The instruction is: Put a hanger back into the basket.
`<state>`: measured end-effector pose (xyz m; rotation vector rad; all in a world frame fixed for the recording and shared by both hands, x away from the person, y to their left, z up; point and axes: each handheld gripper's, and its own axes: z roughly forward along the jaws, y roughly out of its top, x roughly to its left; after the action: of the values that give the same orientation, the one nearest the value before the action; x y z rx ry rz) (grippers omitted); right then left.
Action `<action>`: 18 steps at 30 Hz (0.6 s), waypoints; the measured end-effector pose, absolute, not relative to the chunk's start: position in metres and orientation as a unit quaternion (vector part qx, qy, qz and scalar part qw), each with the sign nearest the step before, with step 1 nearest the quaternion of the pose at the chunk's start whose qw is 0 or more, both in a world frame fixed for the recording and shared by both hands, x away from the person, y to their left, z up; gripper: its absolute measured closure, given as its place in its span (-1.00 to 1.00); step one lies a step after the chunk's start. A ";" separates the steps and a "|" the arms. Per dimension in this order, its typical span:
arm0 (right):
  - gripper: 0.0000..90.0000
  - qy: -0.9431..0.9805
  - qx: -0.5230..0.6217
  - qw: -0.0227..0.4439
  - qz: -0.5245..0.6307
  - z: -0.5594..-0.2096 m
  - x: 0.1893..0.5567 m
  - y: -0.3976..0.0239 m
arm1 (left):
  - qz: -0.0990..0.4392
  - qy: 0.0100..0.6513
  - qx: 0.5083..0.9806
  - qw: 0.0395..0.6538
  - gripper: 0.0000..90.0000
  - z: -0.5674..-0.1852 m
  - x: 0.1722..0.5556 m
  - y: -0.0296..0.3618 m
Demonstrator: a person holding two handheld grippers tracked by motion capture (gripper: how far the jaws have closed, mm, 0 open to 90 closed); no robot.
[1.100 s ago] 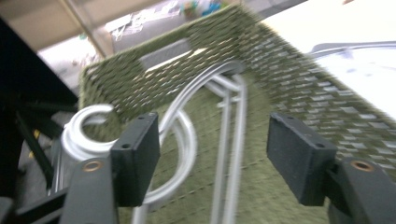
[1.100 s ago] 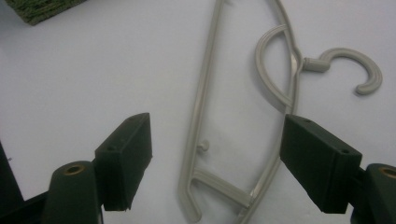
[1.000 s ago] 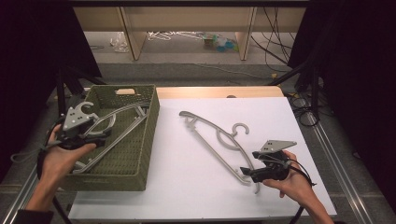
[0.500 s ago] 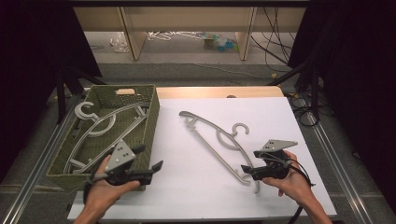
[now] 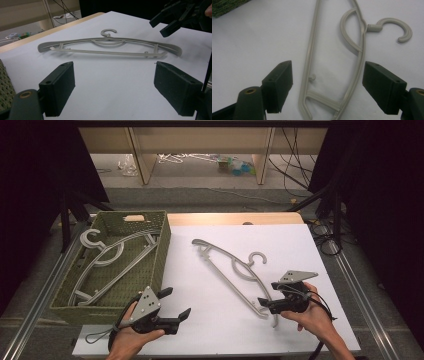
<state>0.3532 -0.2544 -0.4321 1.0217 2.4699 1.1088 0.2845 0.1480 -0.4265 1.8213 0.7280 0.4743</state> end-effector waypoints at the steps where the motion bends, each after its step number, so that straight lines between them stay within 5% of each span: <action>1: -0.44 0.847 0.350 0.124 0.380 -0.432 0.353 -0.254 | 0.204 0.304 0.765 0.530 -0.63 -0.428 0.284 0.149; 18: -0.25 0.847 0.410 0.107 0.322 -0.449 0.385 -0.253 | 0.194 0.313 0.766 0.528 -0.63 -0.446 0.279 0.140</action>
<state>0.3855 -0.2527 -0.4494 1.2061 2.4925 0.9469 0.2793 0.1404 -0.4461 1.8295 0.7475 0.4640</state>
